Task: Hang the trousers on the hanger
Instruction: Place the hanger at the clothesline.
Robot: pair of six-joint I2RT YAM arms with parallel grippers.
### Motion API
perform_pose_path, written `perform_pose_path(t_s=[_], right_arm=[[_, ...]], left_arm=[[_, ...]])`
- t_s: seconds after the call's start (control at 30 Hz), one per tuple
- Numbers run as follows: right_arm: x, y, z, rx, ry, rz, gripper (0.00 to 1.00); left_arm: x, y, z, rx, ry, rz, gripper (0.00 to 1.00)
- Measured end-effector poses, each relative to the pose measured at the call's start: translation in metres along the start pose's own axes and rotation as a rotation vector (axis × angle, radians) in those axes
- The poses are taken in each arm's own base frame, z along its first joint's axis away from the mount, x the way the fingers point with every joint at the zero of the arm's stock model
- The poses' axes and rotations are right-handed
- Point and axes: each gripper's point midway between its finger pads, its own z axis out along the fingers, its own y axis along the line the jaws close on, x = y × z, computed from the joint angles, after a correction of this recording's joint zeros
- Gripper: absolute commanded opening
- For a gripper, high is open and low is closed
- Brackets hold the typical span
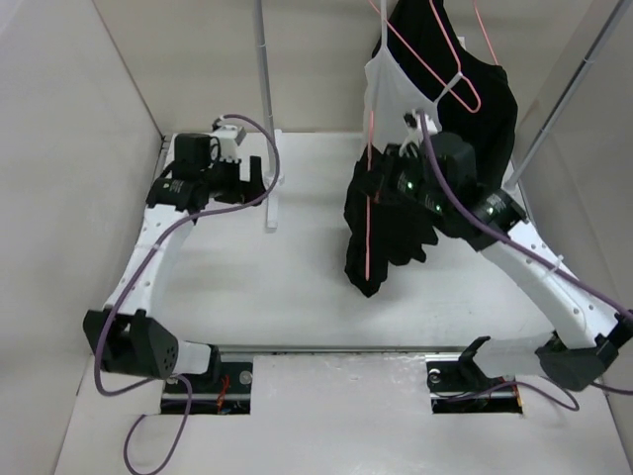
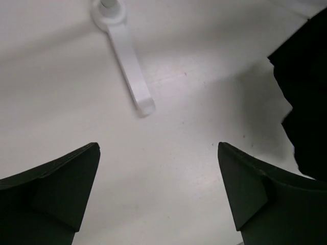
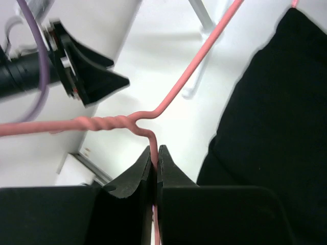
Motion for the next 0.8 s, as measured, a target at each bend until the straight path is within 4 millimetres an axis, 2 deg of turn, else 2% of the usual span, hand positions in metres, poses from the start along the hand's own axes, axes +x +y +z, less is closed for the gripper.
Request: perform_pose_path(t_s=[0.07,0.17,0.23,0.37,0.53,0.6,0.63,0.7,0.8], right_arm=[[-0.027,0.018,0.0,-0.012,-0.02,-0.005,0.0],[-0.065,0.043,-0.002,-0.051,-0.077,-0.022,0.0],[-0.077,0.052,-0.004,-0.083,-0.111,-0.031,0.0],[-0.084,0.061,-0.002,-0.106,-0.119,-0.034,0.0],[-0.136,0.106,0.021,-0.212,-0.188,-0.043,0.0],[-0.155,0.121,0.028,-0.26,-0.225,-0.05,0.0],[-0.161,0.125,0.031,-0.276,-0.239,-0.053,0.0],[-0.165,0.122,0.036,-0.279,-0.247,-0.056,0.0],[-0.161,0.108,0.042,-0.248,-0.242,-0.058,0.0]], left_arm=[[-0.012,0.007,-0.016,-0.033,-0.063,0.002,1.0],[-0.02,0.011,-0.028,-0.059,-0.116,0.0,1.0],[-0.015,0.012,-0.028,-0.065,-0.113,-0.011,1.0],[0.004,0.019,-0.021,-0.093,-0.07,-0.047,1.0],[0.02,0.03,-0.017,-0.129,-0.039,-0.09,1.0],[0.02,0.03,-0.019,-0.133,-0.045,-0.093,0.95],[0.018,0.03,-0.021,-0.133,-0.053,-0.088,0.91],[0.012,0.027,-0.027,-0.123,-0.071,-0.068,0.89],[-0.016,0.018,-0.042,-0.085,-0.131,-0.002,0.89]])
